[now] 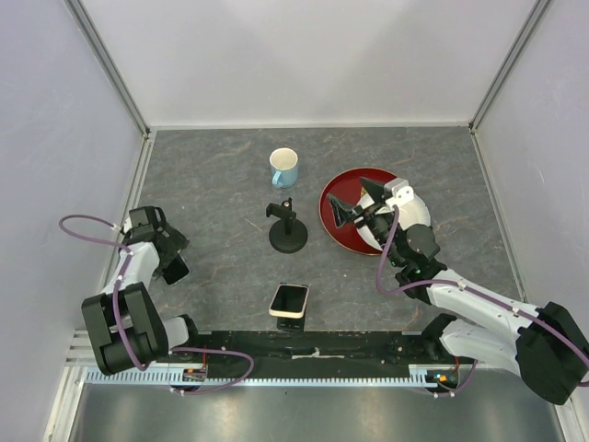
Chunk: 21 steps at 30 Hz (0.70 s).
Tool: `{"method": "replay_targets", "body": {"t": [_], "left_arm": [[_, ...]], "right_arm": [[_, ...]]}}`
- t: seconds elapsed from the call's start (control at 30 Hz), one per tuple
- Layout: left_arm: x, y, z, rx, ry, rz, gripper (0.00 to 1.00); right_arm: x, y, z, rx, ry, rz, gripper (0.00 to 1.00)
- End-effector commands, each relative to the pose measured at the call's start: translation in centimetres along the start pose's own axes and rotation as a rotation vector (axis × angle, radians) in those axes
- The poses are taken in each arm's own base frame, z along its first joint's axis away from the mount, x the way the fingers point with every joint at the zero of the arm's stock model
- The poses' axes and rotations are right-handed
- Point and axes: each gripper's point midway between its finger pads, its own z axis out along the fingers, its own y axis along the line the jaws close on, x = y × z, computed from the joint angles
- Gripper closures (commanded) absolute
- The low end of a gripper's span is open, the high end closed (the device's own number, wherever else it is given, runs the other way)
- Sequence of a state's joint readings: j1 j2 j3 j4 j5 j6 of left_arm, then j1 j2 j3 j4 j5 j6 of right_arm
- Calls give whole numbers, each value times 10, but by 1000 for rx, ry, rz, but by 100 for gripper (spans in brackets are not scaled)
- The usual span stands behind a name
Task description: Place the phone on the phone stand
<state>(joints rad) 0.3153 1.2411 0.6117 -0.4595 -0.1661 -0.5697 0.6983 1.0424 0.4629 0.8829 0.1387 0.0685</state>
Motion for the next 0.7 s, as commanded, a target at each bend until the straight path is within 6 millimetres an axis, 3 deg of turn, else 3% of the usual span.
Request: {"method": "replay_targets", "body": {"t": [0.0,0.17,0.33,0.43,0.53,0.57,0.67], "left_arm": [[9,-18,13,97,44,-87,0],[24,-34,20,191,123,-85,0],[26,-39,21,223,143,-63,0],[12,-28,8,178,51,-76,0],[-2,0,-4,38,-45,-124,0],[-16,9,-12,-16,-104,-148,0],[-16,23,-20,-104,-103,-205,0]], "right_arm": [[-19,1,-2,-11,-77,-10,2],[-24,-1,-7,-7,-111,-3,2],[-25,-4,-11,1,-121,-2,2],[-28,-6,-13,5,-131,-6,2],[-28,-6,-15,4,-137,-3,2],[-30,-5,-15,2,-143,0,2],[-30,-5,-16,-1,-144,3,2]]}}
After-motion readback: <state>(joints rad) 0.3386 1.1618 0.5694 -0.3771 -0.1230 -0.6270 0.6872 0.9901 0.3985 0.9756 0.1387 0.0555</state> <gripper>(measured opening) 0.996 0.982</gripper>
